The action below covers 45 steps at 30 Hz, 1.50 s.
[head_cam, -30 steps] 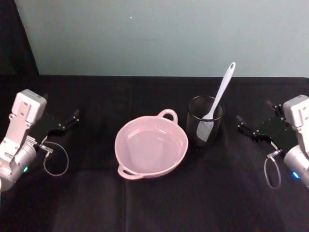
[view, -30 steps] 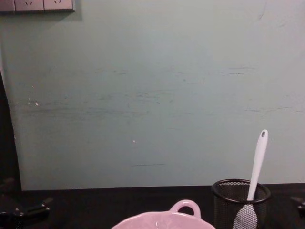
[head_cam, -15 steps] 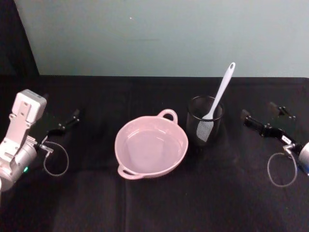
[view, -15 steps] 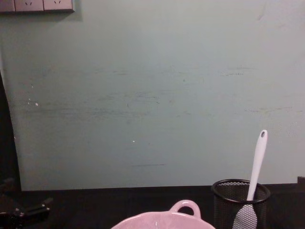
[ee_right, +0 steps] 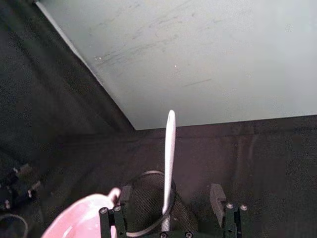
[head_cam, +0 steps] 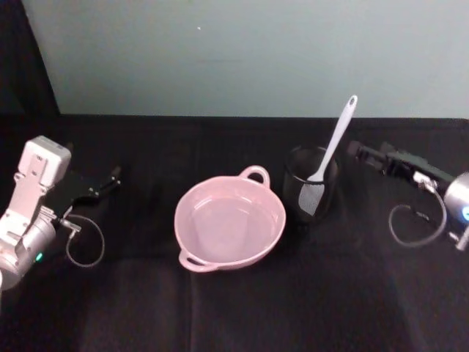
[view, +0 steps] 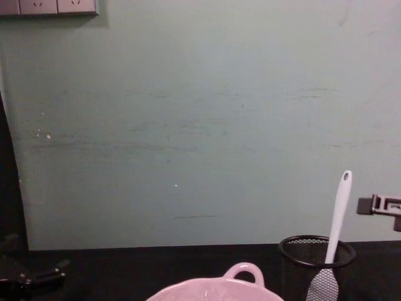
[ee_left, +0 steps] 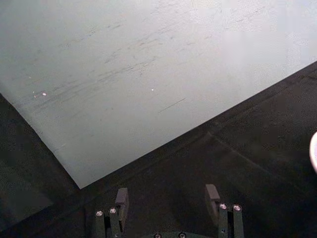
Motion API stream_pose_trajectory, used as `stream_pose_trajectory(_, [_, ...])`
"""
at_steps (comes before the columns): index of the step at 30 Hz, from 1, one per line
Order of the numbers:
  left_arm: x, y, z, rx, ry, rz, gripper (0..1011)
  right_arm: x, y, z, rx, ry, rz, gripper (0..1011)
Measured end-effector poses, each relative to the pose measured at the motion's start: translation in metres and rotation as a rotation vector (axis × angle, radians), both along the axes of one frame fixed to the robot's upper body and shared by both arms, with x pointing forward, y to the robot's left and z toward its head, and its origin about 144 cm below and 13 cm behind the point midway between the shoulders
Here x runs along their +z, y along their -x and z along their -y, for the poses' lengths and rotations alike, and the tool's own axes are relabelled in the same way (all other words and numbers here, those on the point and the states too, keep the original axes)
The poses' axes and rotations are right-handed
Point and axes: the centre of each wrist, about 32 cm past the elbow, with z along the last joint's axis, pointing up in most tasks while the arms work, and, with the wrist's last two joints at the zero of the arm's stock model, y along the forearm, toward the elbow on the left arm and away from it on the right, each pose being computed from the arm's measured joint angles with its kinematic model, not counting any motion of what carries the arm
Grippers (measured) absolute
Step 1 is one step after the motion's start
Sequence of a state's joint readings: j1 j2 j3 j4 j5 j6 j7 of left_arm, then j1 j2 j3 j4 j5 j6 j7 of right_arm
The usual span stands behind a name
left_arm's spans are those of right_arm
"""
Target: Use the one hand to pick up the spoon and stir the clear water in the bowl.
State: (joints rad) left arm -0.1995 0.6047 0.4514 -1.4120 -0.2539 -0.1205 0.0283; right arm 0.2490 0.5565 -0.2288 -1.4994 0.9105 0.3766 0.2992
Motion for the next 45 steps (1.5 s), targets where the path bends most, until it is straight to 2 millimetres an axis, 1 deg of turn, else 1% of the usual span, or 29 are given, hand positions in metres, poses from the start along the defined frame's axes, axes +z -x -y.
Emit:
stream_pose_trajectory(3, [0.0, 0.0, 0.0, 0.0, 0.0, 0.0, 1011, 0.007, -0.011, -0.005, 0.0, -0.029, -0.025, 1003])
stream_pose_trajectory(6, [0.0, 0.0, 0.0, 0.0, 0.0, 0.0, 1011, 0.011, -0.017, -0.008, -0.002, -0.037, -0.03, 1002])
stream_pose_trajectory(9, [0.0, 0.0, 0.0, 0.0, 0.0, 0.0, 1011, 0.016, -0.028, -0.016, -0.006, -0.034, -0.027, 1003])
stream_pose_trajectory(10, [0.0, 0.0, 0.0, 0.0, 0.0, 0.0, 1011, 0.016, -0.028, -0.016, -0.006, -0.034, -0.027, 1003])
stream_pose_trajectory(13, [0.0, 0.0, 0.0, 0.0, 0.0, 0.0, 1011, 0.017, -0.038, -0.024, -0.012, -0.02, -0.016, 1002])
stream_pose_trajectory(20, [0.0, 0.0, 0.0, 0.0, 0.0, 0.0, 1011, 0.017, -0.052, -0.034, -0.019, -0.006, -0.01, 1003])
stream_pose_trajectory(32, [0.0, 0.0, 0.0, 0.0, 0.0, 0.0, 1011, 0.011, -0.067, -0.04, -0.012, -0.011, -0.015, 1003])
stream_pose_trajectory(42, [0.0, 0.0, 0.0, 0.0, 0.0, 0.0, 1011, 0.01, -0.068, -0.04, -0.01, -0.017, -0.013, 1003])
stream_pose_trajectory(45, [0.0, 0.0, 0.0, 0.0, 0.0, 0.0, 1011, 0.01, -0.067, -0.04, -0.01, -0.017, -0.013, 956])
